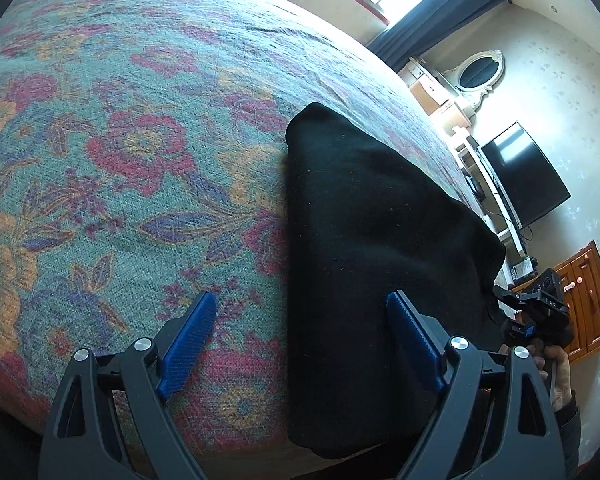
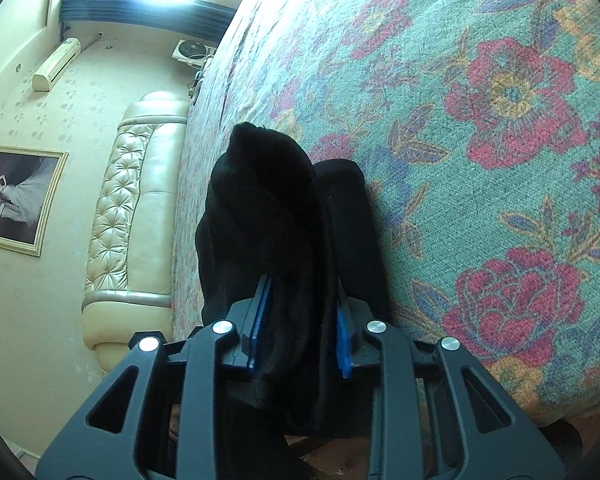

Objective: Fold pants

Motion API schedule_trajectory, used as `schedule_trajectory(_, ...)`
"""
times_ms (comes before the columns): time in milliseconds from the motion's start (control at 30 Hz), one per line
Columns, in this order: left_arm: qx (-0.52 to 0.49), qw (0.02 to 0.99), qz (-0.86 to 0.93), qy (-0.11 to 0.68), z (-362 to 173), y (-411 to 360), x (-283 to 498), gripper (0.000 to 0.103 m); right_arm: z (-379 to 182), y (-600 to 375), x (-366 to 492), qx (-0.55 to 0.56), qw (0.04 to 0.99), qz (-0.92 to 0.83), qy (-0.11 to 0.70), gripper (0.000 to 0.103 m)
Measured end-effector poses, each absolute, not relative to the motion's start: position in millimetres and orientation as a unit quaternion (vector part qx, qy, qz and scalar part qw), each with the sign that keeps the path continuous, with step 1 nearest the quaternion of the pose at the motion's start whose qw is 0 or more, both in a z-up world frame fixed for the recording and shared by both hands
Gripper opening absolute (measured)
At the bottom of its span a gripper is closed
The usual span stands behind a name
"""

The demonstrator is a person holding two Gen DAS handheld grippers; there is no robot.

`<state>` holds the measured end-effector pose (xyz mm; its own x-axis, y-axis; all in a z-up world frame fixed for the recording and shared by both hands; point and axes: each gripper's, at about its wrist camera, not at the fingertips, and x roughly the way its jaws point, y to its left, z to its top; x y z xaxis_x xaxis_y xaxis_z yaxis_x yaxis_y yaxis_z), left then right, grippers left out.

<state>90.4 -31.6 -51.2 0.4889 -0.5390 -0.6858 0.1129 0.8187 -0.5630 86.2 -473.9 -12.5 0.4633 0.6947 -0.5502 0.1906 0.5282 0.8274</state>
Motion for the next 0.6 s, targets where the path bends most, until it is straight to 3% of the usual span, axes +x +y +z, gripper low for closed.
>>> schedule_trajectory(33, -0.228, 0.832, -0.196, 0.466, -50, -33, 90, 0.086, -10, -477, 82, 0.454, 0.727, 0.173, 0.486, 0.043)
schedule_trajectory(100, -0.231, 0.832, -0.197, 0.464, -46, -32, 90, 0.086, -4, -483, 72, 0.439, 0.737, 0.149, 0.492, 0.079)
schedule_trajectory(200, -0.242, 0.827, -0.197, 0.469, -44, -30, 91, 0.086, -4, -486, 58, 0.42, 0.744, 0.136, 0.501, 0.081)
schedule_trajectory(400, -0.297, 0.795, -0.204, 0.488, -57, -23, 88, 0.086, -38, -479, 45, 0.502, 0.683, 0.181, 0.499, 0.082)
schedule_trajectory(600, -0.274, 0.802, -0.22, 0.483, -53, -34, 78, 0.087, -45, -458, 51, 0.497, 0.679, 0.203, 0.501, 0.087)
